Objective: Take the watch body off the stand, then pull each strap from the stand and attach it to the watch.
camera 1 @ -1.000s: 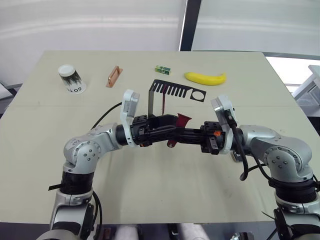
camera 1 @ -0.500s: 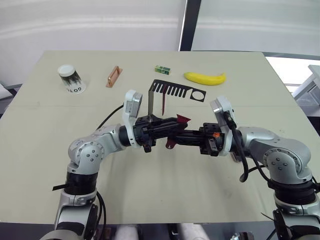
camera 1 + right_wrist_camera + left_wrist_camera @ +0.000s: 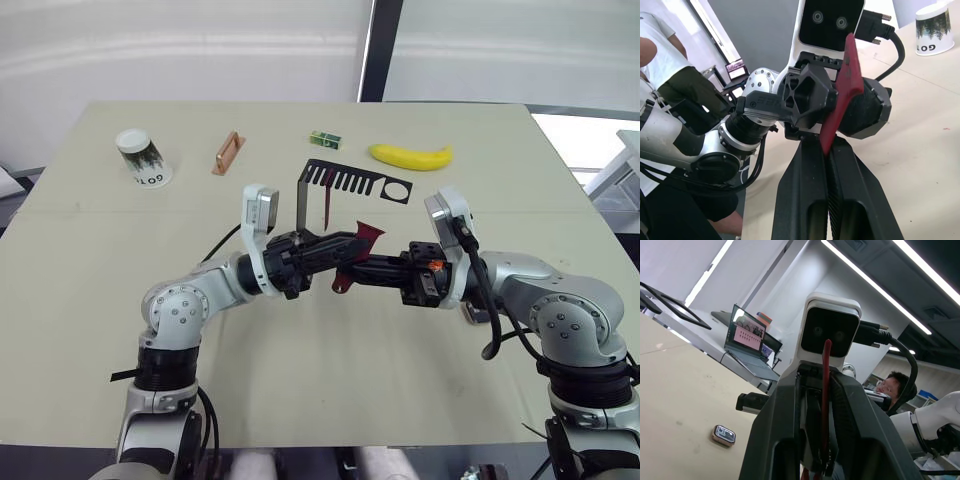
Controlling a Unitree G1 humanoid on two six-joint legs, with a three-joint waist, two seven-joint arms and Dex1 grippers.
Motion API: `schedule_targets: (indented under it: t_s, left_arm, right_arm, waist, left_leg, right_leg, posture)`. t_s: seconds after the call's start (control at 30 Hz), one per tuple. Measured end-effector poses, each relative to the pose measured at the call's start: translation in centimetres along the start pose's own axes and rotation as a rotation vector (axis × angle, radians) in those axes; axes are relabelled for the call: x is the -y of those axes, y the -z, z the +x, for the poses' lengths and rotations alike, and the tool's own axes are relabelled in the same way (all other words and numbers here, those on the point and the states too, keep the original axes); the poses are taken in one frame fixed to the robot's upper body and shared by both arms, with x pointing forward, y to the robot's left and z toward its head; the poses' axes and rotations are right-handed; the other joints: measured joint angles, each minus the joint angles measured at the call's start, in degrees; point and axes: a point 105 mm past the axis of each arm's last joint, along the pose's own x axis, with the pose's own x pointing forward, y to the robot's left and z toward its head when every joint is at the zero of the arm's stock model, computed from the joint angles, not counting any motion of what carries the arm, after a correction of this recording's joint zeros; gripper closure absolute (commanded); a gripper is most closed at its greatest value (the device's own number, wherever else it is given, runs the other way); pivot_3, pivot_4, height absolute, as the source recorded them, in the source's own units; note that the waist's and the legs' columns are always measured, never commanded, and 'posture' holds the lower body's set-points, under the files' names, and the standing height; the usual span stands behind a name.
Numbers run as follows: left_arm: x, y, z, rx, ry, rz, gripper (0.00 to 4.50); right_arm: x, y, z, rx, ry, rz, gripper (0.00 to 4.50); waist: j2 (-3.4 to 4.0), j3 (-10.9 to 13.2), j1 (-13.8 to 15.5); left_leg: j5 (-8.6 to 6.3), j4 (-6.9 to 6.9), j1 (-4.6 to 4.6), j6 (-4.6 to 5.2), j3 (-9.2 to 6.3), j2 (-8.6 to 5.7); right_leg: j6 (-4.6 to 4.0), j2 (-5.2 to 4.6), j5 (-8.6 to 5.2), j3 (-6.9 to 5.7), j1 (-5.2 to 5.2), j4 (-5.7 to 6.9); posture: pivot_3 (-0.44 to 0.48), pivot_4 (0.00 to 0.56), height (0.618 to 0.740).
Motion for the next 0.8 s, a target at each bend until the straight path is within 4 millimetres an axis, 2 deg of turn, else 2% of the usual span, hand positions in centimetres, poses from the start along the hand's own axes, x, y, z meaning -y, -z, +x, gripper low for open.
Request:
schedule_targets:
  t_s: [0.8]
  left_arm:
    - [0.20, 0.10, 0.45, 0.019, 0.009, -0.005, 3.50]
  right_arm:
    - [0.06, -0.11, -0.17, 0.002, 0.001, 0.026, 4.50]
  waist:
    - [0.00, 0.00, -0.01]
  left_leg:
    - [0.00, -0.01, 0.00, 0.00, 0.00, 0.00]
  right_leg:
    - [0.00, 0.00, 0.00, 0.00, 0.00, -0.02]
  posture:
    - [0.000, 0.150, 0.740]
